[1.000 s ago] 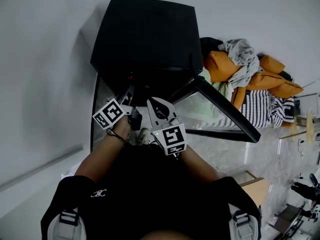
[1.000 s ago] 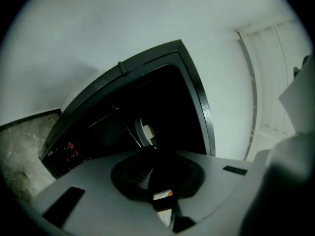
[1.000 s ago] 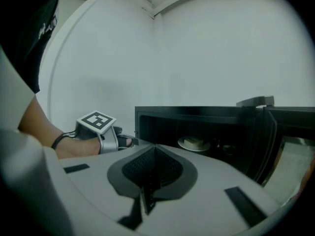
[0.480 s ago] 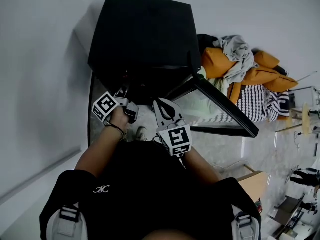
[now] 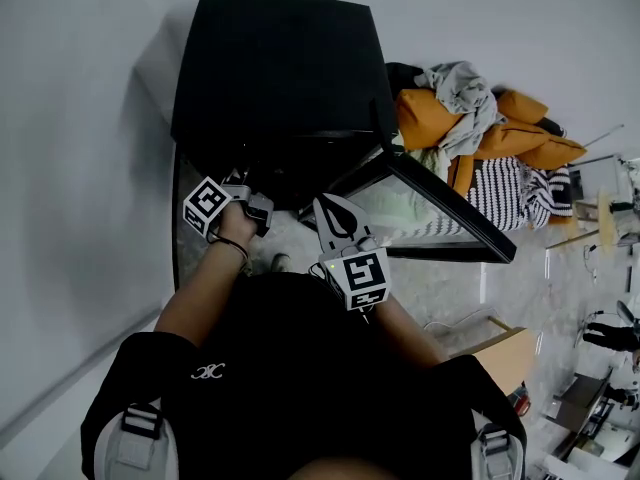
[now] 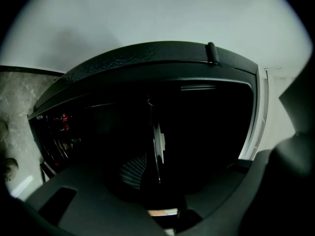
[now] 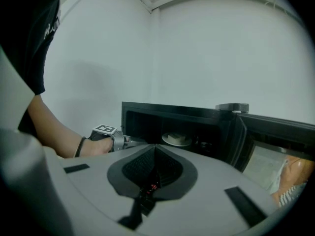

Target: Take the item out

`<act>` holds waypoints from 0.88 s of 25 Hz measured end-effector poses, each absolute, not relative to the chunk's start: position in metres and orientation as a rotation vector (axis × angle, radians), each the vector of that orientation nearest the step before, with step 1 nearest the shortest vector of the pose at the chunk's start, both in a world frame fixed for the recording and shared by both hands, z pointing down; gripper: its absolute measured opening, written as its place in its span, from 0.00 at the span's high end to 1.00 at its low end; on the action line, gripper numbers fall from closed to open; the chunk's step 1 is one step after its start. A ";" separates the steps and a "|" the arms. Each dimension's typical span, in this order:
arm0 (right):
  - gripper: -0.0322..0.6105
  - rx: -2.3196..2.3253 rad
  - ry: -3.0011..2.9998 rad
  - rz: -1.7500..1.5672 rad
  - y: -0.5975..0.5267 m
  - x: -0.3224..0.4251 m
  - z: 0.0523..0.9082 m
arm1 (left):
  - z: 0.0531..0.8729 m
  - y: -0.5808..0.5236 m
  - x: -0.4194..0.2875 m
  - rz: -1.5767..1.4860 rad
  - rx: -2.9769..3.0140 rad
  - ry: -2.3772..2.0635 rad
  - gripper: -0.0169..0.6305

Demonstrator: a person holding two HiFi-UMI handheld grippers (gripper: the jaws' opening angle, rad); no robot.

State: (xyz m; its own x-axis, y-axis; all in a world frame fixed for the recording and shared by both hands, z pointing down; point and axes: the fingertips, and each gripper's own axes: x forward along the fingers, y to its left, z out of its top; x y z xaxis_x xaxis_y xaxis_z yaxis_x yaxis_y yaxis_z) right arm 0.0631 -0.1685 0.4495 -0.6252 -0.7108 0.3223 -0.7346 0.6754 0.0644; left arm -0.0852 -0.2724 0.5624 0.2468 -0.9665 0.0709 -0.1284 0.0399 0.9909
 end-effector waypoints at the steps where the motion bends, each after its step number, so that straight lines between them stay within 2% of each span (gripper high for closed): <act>1: 0.94 1.153 -2.566 0.108 -0.170 0.064 0.450 | 0.564 -0.274 -0.086 -0.922 1.355 -1.128 0.81; 22: 0.94 1.219 -2.543 0.152 -0.181 0.069 0.452 | 0.573 -0.291 -0.094 -0.925 1.302 -1.138 0.82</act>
